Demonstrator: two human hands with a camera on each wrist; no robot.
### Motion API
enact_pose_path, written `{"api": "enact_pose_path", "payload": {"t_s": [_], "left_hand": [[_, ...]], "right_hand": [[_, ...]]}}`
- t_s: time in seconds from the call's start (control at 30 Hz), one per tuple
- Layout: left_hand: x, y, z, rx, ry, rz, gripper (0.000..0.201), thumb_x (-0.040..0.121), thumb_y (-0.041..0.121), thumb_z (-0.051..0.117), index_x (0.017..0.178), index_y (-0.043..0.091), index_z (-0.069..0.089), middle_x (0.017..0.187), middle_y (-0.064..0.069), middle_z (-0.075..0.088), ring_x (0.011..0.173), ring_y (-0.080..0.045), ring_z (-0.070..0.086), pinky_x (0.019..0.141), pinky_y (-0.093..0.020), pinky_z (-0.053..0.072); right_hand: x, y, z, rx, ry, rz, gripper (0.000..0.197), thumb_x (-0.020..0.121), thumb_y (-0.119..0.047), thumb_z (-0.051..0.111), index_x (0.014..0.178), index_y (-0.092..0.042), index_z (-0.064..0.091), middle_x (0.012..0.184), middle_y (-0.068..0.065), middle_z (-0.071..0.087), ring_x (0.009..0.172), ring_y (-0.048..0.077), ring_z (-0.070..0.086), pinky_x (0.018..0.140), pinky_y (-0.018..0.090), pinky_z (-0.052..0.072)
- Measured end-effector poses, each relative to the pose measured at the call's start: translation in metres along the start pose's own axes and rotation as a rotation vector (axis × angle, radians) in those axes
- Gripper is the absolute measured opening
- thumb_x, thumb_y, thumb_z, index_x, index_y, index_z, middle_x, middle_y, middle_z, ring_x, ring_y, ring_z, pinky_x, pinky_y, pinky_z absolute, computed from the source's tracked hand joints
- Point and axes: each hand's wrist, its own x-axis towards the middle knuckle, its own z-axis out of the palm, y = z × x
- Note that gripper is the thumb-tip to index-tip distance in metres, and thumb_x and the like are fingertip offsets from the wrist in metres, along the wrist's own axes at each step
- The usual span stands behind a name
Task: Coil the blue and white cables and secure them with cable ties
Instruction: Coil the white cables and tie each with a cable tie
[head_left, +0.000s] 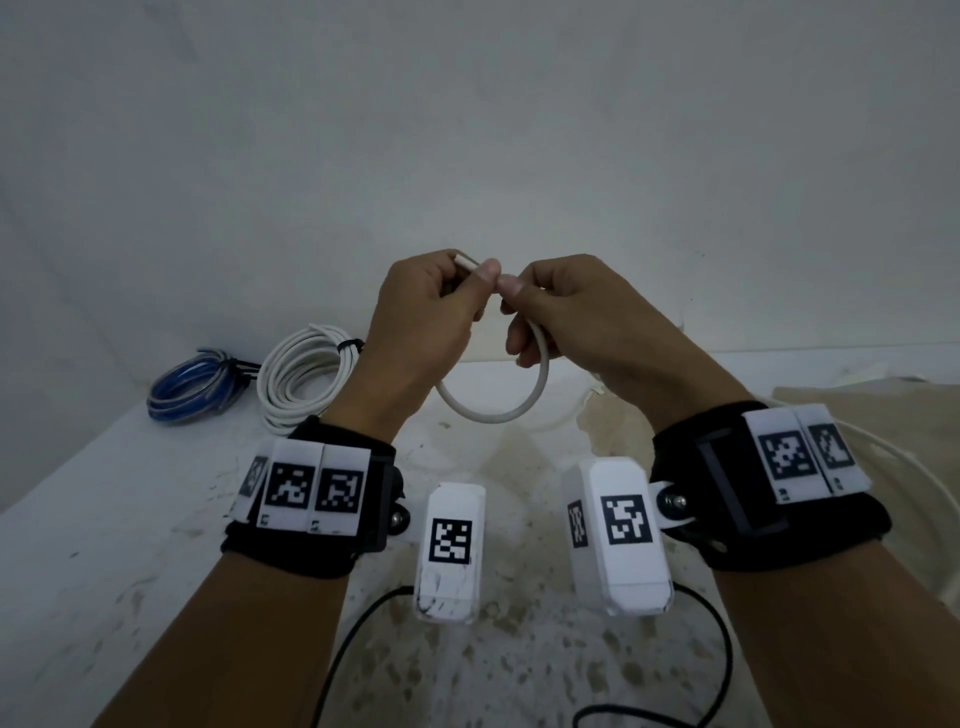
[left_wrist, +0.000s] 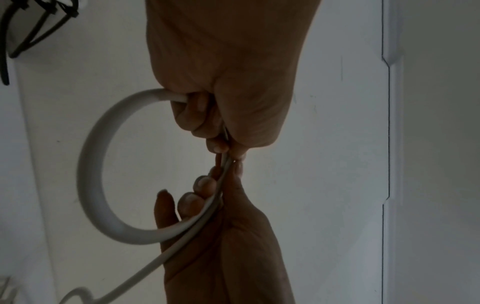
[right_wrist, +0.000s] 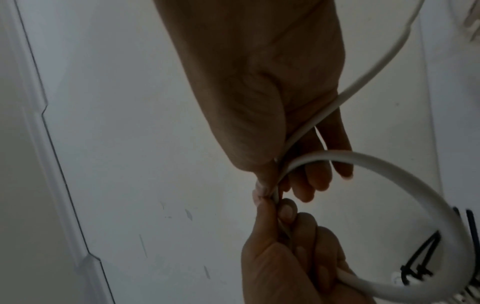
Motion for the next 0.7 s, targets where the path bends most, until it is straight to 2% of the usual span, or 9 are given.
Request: {"api": "enact_pose_path", "payload": {"t_s": [0.07,0.2,0.3,0.37,0.43,0.47,0.53,0.63,0.7], "left_hand": [[-0.001,-0.001,0.002,-0.063,0.002,-0.032,0.03,0.096,0.027,0.059,0.076,0.006,0.064,0.056,0.005,0.052,0.047,-0.007,0.04,0.052,-0.025,0.033],[-0.001,-0.004,0.004,-0.08,-0.021,-0.038,0.025,0.097,0.025,0.057,0.078,0.01,0.06,0.057,0.006,0.052,0.047,-0.006,0.041,0.052,-0.024,0.032],[-0.001,-0.001,0.004,-0.093,-0.07,-0.062,0.027,0.098,0.023,0.055,0.074,0.012,0.057,0.06,0.001,0.053,0.045,-0.007,0.039,0.048,-0.022,0.03],[0.001,0.002,0.003,-0.05,-0.036,-0.134,0.033,0.101,0.032,0.048,0.079,0.011,0.061,0.066,-0.001,0.058,0.048,-0.009,0.046,0.047,-0.024,0.037],[0.001,0.004,-0.002,0.039,0.058,-0.237,0.05,0.099,0.053,0.036,0.089,0.013,0.065,0.08,0.0,0.066,0.067,-0.014,0.061,0.061,-0.03,0.051],[0.0,0.005,-0.007,0.072,0.107,-0.281,0.055,0.096,0.06,0.032,0.087,0.016,0.064,0.084,0.0,0.066,0.076,-0.017,0.063,0.07,-0.033,0.052],[-0.007,0.013,-0.018,0.067,0.13,-0.383,0.05,0.099,0.054,0.035,0.074,0.016,0.057,0.071,0.0,0.062,0.066,-0.02,0.056,0.064,-0.031,0.045],[-0.035,0.038,-0.021,0.021,-0.158,-0.563,0.042,0.101,0.037,0.046,0.065,0.015,0.052,0.051,0.002,0.055,0.047,-0.015,0.043,0.049,-0.024,0.033],[-0.057,0.058,-0.008,-0.081,-0.424,-0.652,0.044,0.101,0.042,0.045,0.071,0.013,0.058,0.058,-0.002,0.061,0.048,-0.014,0.049,0.051,-0.024,0.036]], "right_hand": [[0.001,0.001,0.001,0.05,-0.006,0.015,0.031,0.1,-0.033,0.054,0.086,-0.007,0.063,0.064,0.004,0.07,0.057,0.016,0.066,0.065,0.029,0.056],[0.001,0.003,0.0,0.031,-0.045,0.022,0.035,0.101,-0.036,0.051,0.091,-0.006,0.066,0.06,0.004,0.066,0.053,0.016,0.06,0.072,0.04,0.061],[0.002,0.002,-0.001,0.011,-0.082,0.028,0.038,0.103,-0.034,0.047,0.088,-0.006,0.067,0.054,0.001,0.057,0.05,0.012,0.054,0.065,0.034,0.061],[0.003,0.002,-0.001,0.021,-0.052,0.019,0.037,0.104,-0.031,0.045,0.081,-0.007,0.063,0.052,-0.001,0.054,0.049,0.011,0.051,0.063,0.032,0.06],[0.002,0.002,-0.003,0.086,0.027,0.008,0.036,0.104,-0.027,0.044,0.077,-0.01,0.059,0.054,-0.001,0.054,0.047,0.01,0.049,0.063,0.033,0.059],[0.002,0.001,-0.005,0.133,0.065,0.0,0.035,0.104,-0.025,0.043,0.076,-0.011,0.057,0.055,0.0,0.053,0.046,0.01,0.048,0.063,0.033,0.058],[0.0,-0.006,-0.011,0.212,0.13,-0.007,0.035,0.105,-0.024,0.042,0.075,-0.012,0.054,0.057,0.001,0.052,0.044,0.01,0.047,0.06,0.031,0.056],[-0.003,-0.029,-0.02,0.3,0.244,-0.011,0.033,0.105,-0.025,0.042,0.076,-0.012,0.053,0.057,0.001,0.051,0.043,0.011,0.045,0.058,0.029,0.055],[-0.006,-0.052,-0.025,0.385,0.304,-0.022,0.033,0.105,-0.025,0.042,0.078,-0.012,0.053,0.058,0.001,0.05,0.043,0.012,0.045,0.058,0.029,0.055]]}}
